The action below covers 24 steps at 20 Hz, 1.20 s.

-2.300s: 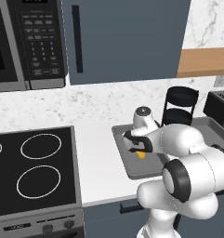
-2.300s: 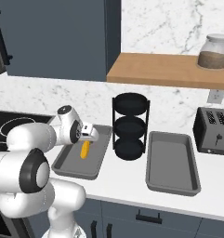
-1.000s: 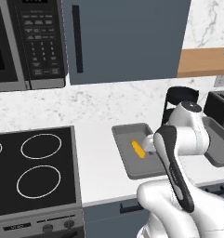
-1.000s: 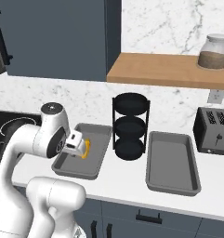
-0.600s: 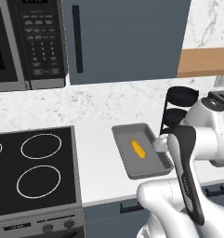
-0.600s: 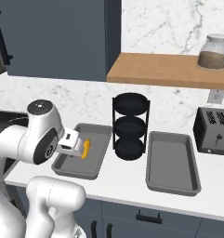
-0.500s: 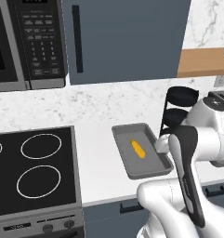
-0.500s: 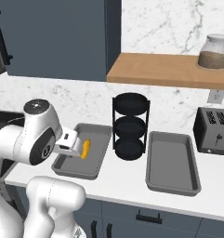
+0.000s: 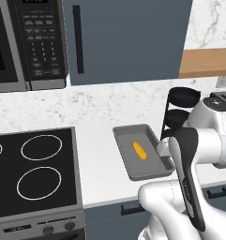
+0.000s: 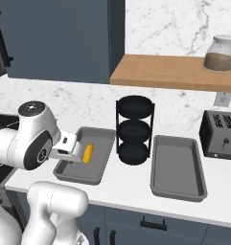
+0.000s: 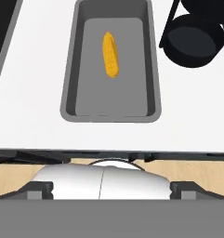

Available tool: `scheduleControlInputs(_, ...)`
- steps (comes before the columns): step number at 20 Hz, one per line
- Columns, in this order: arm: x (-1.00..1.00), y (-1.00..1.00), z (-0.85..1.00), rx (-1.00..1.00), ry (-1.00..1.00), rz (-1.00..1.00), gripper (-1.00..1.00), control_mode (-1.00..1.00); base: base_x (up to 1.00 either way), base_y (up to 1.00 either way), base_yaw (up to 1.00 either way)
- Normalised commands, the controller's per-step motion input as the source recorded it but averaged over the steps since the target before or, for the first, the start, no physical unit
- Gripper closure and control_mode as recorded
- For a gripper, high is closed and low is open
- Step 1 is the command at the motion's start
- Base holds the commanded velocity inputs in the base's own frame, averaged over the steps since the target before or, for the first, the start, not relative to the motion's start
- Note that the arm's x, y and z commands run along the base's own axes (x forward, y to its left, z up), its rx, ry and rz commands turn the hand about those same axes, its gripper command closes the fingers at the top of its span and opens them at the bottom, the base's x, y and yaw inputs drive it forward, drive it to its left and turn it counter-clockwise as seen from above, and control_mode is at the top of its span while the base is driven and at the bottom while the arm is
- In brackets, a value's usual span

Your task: Place one corn and one fish in each tupperware on the nearby counter, to pack two identical lunches.

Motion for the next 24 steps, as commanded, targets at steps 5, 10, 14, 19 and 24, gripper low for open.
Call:
scheduleControlInputs(5, -0.2, 0.0, 0.0, 0.0, 0.0, 0.0, -1.0, -1.0, 0.0, 0.0, 0.0)
scheduleControlInputs(10, -0.12, 0.0, -0.01, 0.0, -0.01, -0.01, -1.0, 1.0, -0.72, -0.21, -0.18)
scheduleControlInputs(14, 0.0, 0.0, 0.0, 0.0, 0.0, 0.0, -1.0, 1.0, -0.96, -0.45, -0.38)
scheduleControlInputs(19, 0.0, 0.0, 0.0, 0.0, 0.0, 0.0, -1.0, 1.0, -0.72, -0.69, -0.4)
scheduleControlInputs(24, 0.0, 0.0, 0.0, 0.0, 0.0, 0.0, -1.0, 1.0, -0.11, -1.0, -0.05)
